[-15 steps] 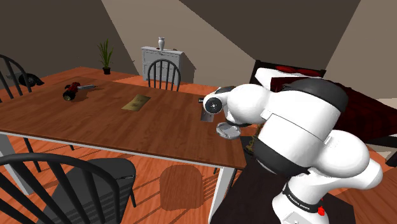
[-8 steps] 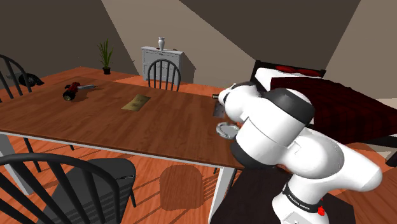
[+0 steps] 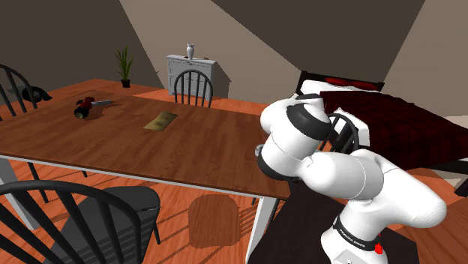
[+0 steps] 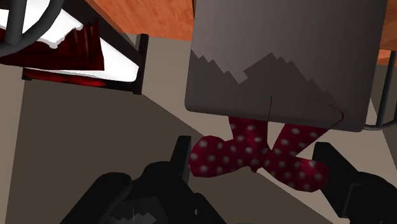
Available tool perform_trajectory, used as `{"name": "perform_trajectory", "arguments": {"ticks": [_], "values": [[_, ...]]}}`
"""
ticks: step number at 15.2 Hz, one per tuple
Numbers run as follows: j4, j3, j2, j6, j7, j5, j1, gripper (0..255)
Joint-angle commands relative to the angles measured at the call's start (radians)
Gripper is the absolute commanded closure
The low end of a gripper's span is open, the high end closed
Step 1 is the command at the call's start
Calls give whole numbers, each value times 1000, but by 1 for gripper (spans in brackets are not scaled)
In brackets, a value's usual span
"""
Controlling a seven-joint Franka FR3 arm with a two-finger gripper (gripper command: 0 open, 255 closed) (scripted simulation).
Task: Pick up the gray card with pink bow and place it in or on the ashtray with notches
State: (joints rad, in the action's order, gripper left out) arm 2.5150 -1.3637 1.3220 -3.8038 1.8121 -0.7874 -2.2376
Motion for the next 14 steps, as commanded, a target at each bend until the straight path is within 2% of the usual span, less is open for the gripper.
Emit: {"name": "perform_trajectory", "arguments": {"ticks": [1, 14], "values": [[14, -11, 26, -48, -19, 35, -34, 255], [39, -174, 186, -99, 6, 240, -58, 255]]}}
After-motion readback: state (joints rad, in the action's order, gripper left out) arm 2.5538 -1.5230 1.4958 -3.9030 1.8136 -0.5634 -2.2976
